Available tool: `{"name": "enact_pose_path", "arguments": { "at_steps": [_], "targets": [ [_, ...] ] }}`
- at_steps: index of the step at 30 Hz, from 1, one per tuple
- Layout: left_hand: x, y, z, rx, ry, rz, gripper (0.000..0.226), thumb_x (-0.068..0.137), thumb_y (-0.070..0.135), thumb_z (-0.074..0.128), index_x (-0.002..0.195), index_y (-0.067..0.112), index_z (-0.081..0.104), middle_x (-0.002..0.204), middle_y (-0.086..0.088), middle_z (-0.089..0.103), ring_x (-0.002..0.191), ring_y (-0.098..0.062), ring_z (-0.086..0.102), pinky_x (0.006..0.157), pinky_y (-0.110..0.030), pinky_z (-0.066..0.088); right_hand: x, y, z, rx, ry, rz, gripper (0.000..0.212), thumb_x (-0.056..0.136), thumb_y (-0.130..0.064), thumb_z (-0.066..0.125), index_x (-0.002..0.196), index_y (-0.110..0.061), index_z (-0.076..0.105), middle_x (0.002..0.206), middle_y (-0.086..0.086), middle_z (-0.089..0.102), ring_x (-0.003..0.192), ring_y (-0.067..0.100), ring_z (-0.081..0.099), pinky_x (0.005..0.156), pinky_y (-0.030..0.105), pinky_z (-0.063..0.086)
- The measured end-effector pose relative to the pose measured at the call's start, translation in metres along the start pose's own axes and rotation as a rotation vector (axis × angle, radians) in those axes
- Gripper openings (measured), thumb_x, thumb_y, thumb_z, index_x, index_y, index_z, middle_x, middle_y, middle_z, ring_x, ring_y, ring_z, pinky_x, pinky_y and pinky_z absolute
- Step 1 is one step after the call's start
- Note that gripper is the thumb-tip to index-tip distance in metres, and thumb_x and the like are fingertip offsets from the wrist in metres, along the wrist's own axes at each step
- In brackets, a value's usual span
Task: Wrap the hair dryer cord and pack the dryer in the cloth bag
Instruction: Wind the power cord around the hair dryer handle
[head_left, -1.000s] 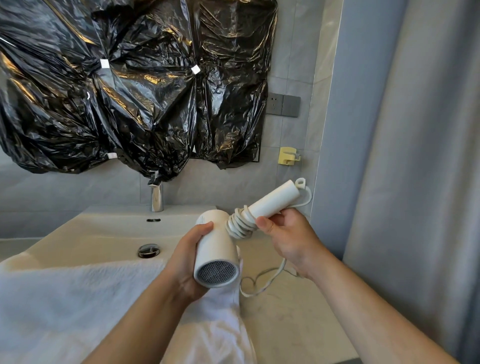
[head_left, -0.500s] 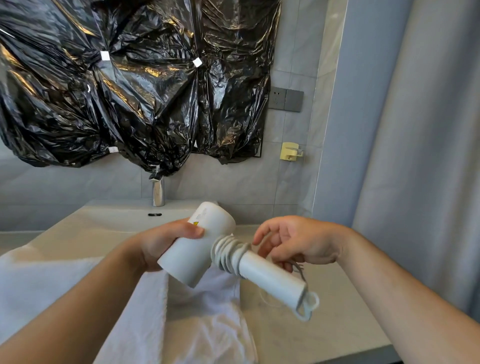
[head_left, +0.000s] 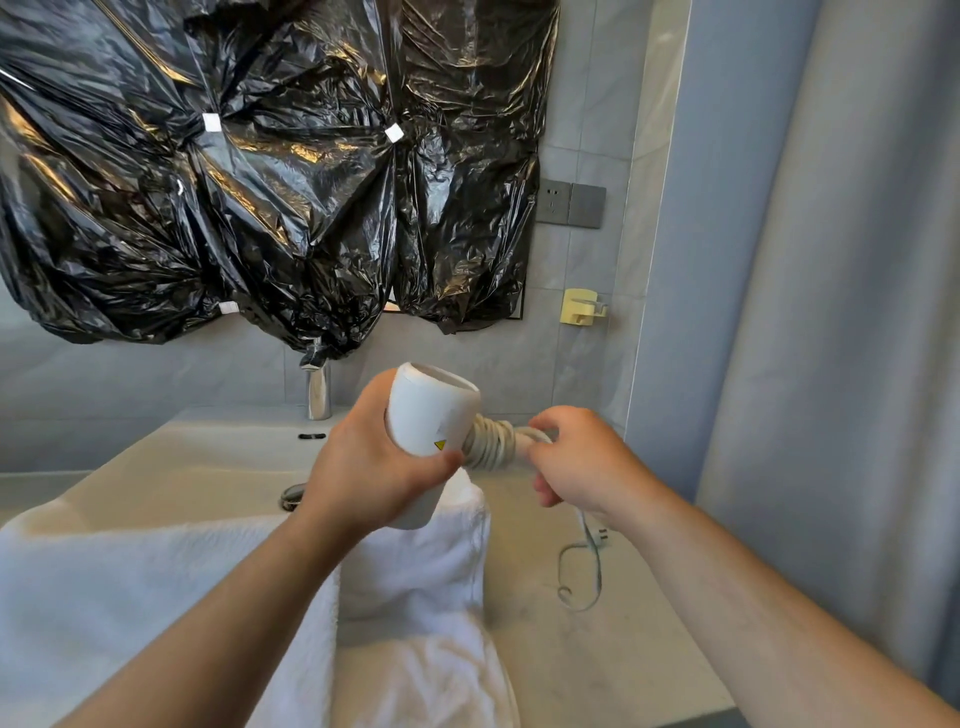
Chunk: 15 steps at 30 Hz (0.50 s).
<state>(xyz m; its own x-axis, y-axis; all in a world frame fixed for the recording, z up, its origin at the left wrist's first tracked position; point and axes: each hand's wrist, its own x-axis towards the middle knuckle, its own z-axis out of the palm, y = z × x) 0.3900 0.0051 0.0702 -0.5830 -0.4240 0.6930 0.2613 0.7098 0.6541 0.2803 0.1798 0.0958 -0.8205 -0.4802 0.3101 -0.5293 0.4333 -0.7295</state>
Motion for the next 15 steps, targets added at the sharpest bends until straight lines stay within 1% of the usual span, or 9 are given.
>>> {"name": "enact_pose_path", "arguments": {
  "at_steps": [2,4,6,8,9,10,12,13,15],
  "targets": [
    [0.000,0.000,0.005,-0.047,0.099,-0.025,0.071,0.051,0.048,0.073,0.118,0.035,0.053,0.103,0.014,0.064,0.092,-0.005,0.062,0.071,-0.029,0.049,-0.004,-0.006,0.006,0.283,0.077,0.008,0.015,0.090,-0.010,0.047,0.100,-0.013,0.057,0.067,0.009,0.063,0.048,0.018,0.059,0.053,0.036,0.057],
    [0.001,0.001,0.008,-0.118,0.166,-0.051,0.067,0.053,0.047,0.074,0.115,0.032,0.055,0.102,0.009,0.064,0.090,-0.008,0.062,0.071,-0.031,0.051,-0.010,-0.009,0.014,0.448,0.157,-0.024,0.018,0.094,-0.007,0.042,0.106,-0.009,0.055,0.072,0.007,0.059,0.045,0.011,0.052,0.043,0.028,0.048],
    [0.001,0.003,0.011,-0.196,0.197,-0.068,0.063,0.053,0.045,0.074,0.112,0.030,0.057,0.100,0.004,0.065,0.087,-0.012,0.063,0.071,-0.035,0.055,-0.015,-0.010,0.022,0.483,0.194,-0.098,0.017,0.096,-0.008,0.043,0.099,-0.015,0.057,0.071,0.004,0.059,0.041,0.007,0.047,0.040,0.024,0.040],
    [-0.001,0.005,0.012,-0.244,0.201,-0.071,0.062,0.053,0.044,0.075,0.111,0.029,0.057,0.100,0.001,0.065,0.086,-0.015,0.064,0.070,-0.036,0.056,-0.018,-0.008,0.027,0.513,0.190,-0.146,0.022,0.096,-0.010,0.046,0.088,-0.026,0.058,0.066,-0.001,0.059,0.042,0.007,0.042,0.043,0.023,0.035],
    [-0.001,0.005,0.012,-0.264,0.194,-0.078,0.062,0.052,0.044,0.075,0.109,0.028,0.058,0.099,-0.001,0.066,0.085,-0.017,0.065,0.070,-0.037,0.057,-0.017,-0.006,0.028,0.529,0.180,-0.155,0.024,0.096,-0.010,0.048,0.085,-0.028,0.059,0.064,-0.002,0.059,0.042,0.007,0.040,0.045,0.023,0.033],
    [-0.001,0.004,0.012,-0.287,0.184,-0.096,0.060,0.052,0.043,0.075,0.108,0.028,0.059,0.099,-0.002,0.067,0.086,-0.020,0.066,0.069,-0.040,0.058,-0.016,-0.005,0.027,0.547,0.159,-0.161,0.024,0.095,-0.010,0.049,0.085,-0.028,0.060,0.063,-0.002,0.058,0.042,0.006,0.038,0.046,0.022,0.031],
    [0.000,0.001,0.010,-0.339,0.173,-0.143,0.054,0.051,0.040,0.076,0.102,0.028,0.061,0.096,-0.006,0.068,0.085,-0.027,0.067,0.068,-0.047,0.059,-0.017,-0.001,0.023,0.526,0.084,-0.180,0.025,0.096,-0.010,0.049,0.091,-0.031,0.063,0.064,-0.001,0.056,0.041,0.003,0.037,0.045,0.018,0.030],
    [0.000,-0.001,0.008,-0.371,0.172,-0.173,0.051,0.052,0.038,0.076,0.099,0.027,0.062,0.093,-0.008,0.069,0.082,-0.028,0.068,0.066,-0.047,0.060,-0.018,0.001,0.021,0.496,0.046,-0.188,0.027,0.096,-0.011,0.048,0.097,-0.034,0.063,0.064,-0.002,0.055,0.042,0.001,0.038,0.045,0.016,0.030],
    [-0.002,-0.003,0.007,-0.461,0.160,-0.253,0.045,0.053,0.034,0.076,0.095,0.024,0.062,0.088,-0.007,0.068,0.076,-0.026,0.066,0.059,-0.041,0.059,-0.020,0.006,0.018,0.503,-0.010,-0.190,0.030,0.097,-0.012,0.048,0.104,-0.039,0.061,0.062,-0.006,0.056,0.044,0.002,0.040,0.045,0.016,0.032]
  ]
}}
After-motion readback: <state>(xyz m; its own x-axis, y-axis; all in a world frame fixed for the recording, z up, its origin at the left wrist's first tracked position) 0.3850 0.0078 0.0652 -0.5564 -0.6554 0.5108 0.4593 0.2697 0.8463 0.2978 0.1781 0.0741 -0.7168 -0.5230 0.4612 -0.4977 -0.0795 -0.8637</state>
